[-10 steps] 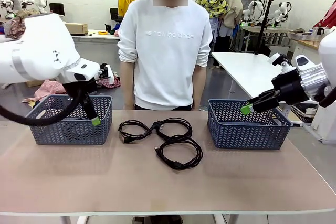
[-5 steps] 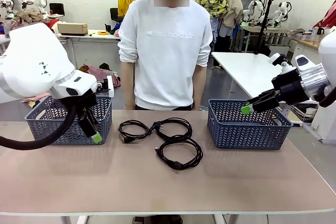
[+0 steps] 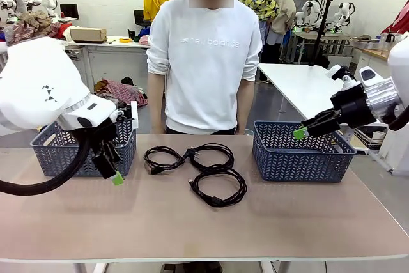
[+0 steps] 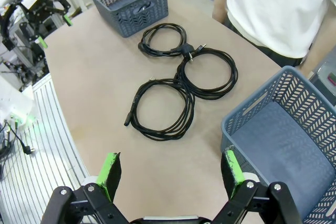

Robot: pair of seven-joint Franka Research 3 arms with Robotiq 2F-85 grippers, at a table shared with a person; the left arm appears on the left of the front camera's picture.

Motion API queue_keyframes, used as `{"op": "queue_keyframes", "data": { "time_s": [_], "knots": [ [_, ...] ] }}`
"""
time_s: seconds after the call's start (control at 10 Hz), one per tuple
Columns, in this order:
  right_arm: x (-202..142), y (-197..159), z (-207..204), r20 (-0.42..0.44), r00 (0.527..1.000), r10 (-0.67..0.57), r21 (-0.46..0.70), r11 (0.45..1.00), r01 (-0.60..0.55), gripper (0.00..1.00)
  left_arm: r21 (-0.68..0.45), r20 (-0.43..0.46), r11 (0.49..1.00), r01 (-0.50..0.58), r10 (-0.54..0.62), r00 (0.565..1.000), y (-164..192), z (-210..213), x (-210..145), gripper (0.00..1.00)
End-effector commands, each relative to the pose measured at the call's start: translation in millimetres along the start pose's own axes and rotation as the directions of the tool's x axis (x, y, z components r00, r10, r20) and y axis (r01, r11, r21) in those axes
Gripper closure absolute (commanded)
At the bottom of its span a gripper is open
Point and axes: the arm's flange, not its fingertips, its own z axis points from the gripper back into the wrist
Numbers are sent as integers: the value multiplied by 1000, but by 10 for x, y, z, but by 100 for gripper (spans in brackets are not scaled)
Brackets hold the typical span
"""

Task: Organize the cables according to human instructions.
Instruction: Pick up a bundle of cables and place it in the basket indicated by the human.

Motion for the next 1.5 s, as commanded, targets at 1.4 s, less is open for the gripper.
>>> {"op": "queue_keyframes", "data": {
  "time_s": [1.4],
  "knots": [
    [19, -26, -19, 30, 999, 20, 11, 1000, -20, 0, 4, 3, 1000, -1, 1, 1000, 15, 21, 14, 0]
  ]
}}
